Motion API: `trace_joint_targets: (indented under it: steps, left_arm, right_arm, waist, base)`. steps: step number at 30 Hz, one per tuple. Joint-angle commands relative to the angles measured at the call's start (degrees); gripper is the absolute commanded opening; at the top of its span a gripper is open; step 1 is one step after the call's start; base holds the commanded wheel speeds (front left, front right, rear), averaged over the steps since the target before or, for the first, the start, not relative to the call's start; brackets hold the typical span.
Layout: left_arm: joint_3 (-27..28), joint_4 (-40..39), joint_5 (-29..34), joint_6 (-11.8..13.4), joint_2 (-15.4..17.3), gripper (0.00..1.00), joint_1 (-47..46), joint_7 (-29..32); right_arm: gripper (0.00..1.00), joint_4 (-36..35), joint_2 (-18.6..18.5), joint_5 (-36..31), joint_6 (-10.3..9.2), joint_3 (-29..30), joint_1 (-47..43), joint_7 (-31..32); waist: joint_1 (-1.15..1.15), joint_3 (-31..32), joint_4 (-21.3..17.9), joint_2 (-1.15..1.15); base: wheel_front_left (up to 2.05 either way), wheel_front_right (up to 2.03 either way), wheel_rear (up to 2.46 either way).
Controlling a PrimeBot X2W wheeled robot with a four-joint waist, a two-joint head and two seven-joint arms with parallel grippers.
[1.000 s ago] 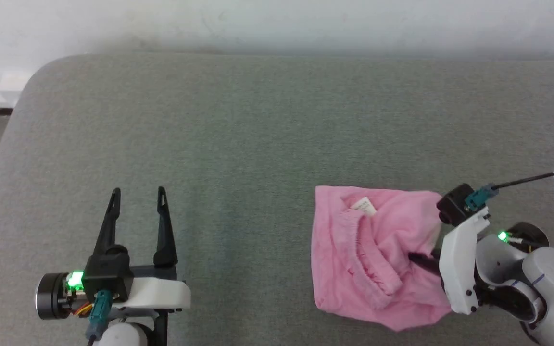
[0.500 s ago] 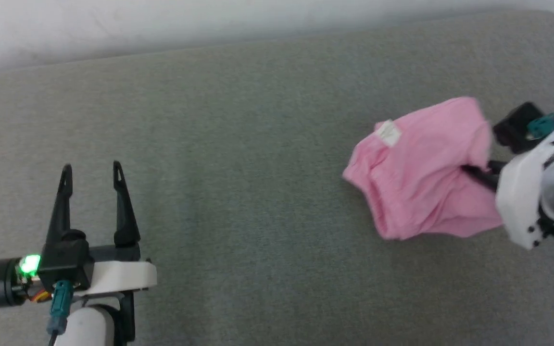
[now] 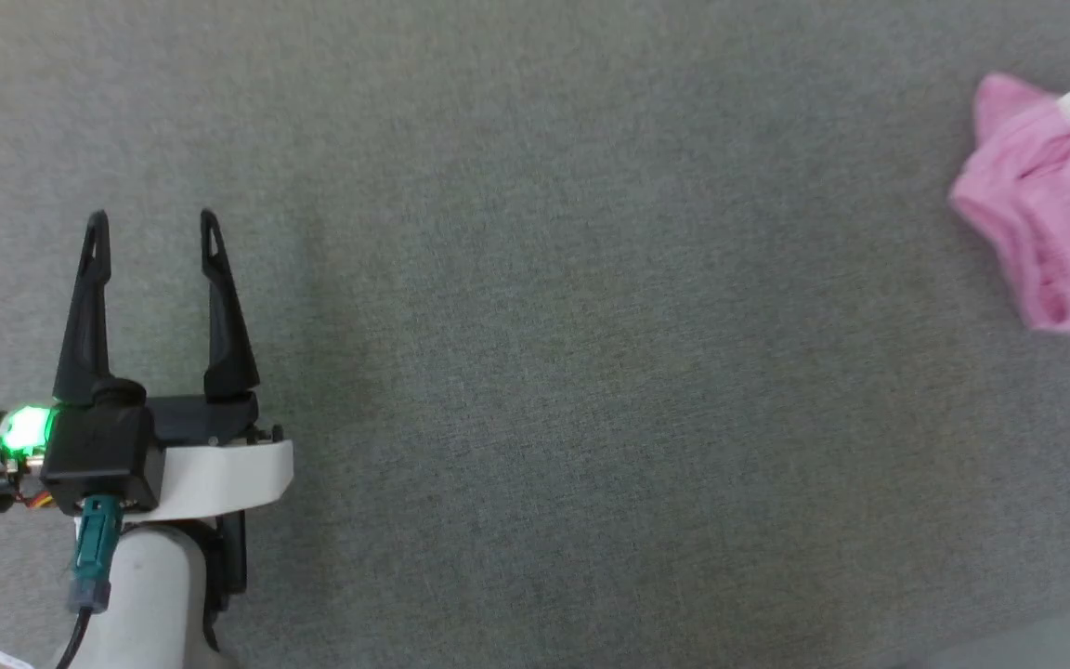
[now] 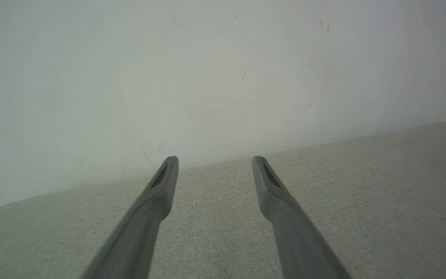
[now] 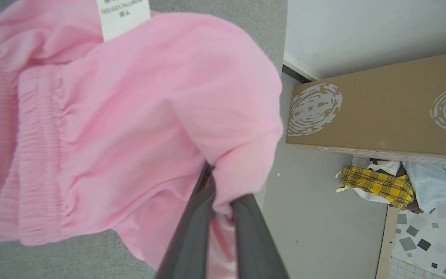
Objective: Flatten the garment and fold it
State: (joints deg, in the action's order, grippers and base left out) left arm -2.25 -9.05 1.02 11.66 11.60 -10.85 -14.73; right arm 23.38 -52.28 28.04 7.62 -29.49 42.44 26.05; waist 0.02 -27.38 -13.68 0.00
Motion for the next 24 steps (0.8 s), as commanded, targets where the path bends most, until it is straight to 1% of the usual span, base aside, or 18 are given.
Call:
trace_joint_targets:
  steps: [1,8,11,13,14,15,17,20,22,24]
  left_arm:
    - [-0.27,-0.71,0.38,0.28,0.62,1.00,-1.11,-0.27]
    - [-1.98,-2.56,0.33,0.70,1.11,1.00,-3.29,-0.27]
    - [-2.84,-2.99,0.34,1.03,1.07,1.00,-3.79,-0.27]
    - [-3.12,-3.01,0.18,1.31,1.11,1.00,-3.90,-0.27]
    - [-3.19,-2.87,0.02,1.44,1.13,1.00,-3.84,-0.27]
    - [-3.20,-2.69,-0.14,1.61,1.14,1.00,-3.68,-0.27]
    - [-3.18,-2.33,-0.50,1.93,1.08,1.00,-3.22,-0.27]
    - [-3.44,-1.78,-0.92,2.31,0.68,1.00,-2.24,-0.27]
    - [-3.34,-1.30,-1.24,2.65,0.43,1.00,-1.15,-0.27]
    - [-2.92,-0.74,-1.73,2.91,0.24,1.00,0.09,-0.27]
  right_arm:
    - [0.00,1.87,-0.03,-0.92,-0.13,1.00,1.85,-0.82]
    - [0.00,12.51,-0.15,-5.84,-0.13,5.75,6.54,-2.96]
    - [0.00,15.54,0.40,-8.37,-0.13,6.99,7.32,-4.08]
    - [0.00,17.58,1.53,-8.39,-0.13,7.76,7.59,-4.90]
    - [0.24,18.52,2.26,-8.30,-0.13,8.51,7.86,-5.26]
    - [0.98,19.30,2.74,-8.68,-0.13,9.16,8.16,-5.76]
    - [1.00,20.73,3.22,-9.54,-0.13,10.44,8.68,-6.61]
    - [1.00,21.14,2.33,-12.65,-0.13,12.41,9.96,-10.07]
    - [1.00,20.72,2.28,-15.08,-0.13,14.00,10.60,-12.44]
    - [1.00,18.85,3.10,-17.04,-0.13,15.59,11.03,-15.59]
  waist:
    - [-0.02,-4.82,-0.73,0.00]
    - [-0.02,-7.07,0.96,0.00]
    - [-0.02,-7.12,1.60,0.00]
    - [-0.02,-6.75,1.89,0.00]
    - [-0.02,-6.31,2.00,0.00]
    - [-0.02,-5.79,2.08,0.00]
    - [-0.02,-4.46,2.36,0.00]
    - [-0.02,-1.68,3.11,0.00]
    - [-0.02,0.58,3.50,0.00]
    - [-0.02,2.84,3.87,0.00]
  base:
    - [0.00,0.00,0.00]
    - [0.00,0.00,0.00]
    - [0.00,0.00,0.00]
    - [0.00,0.00,0.00]
    - [0.00,0.00,0.00]
    - [0.00,0.00,0.00]
    - [0.00,0.00,0.00]
    - [0.00,0.00,0.00]
    - [0.00,0.00,0.00]
    - [0.00,0.00,0.00]
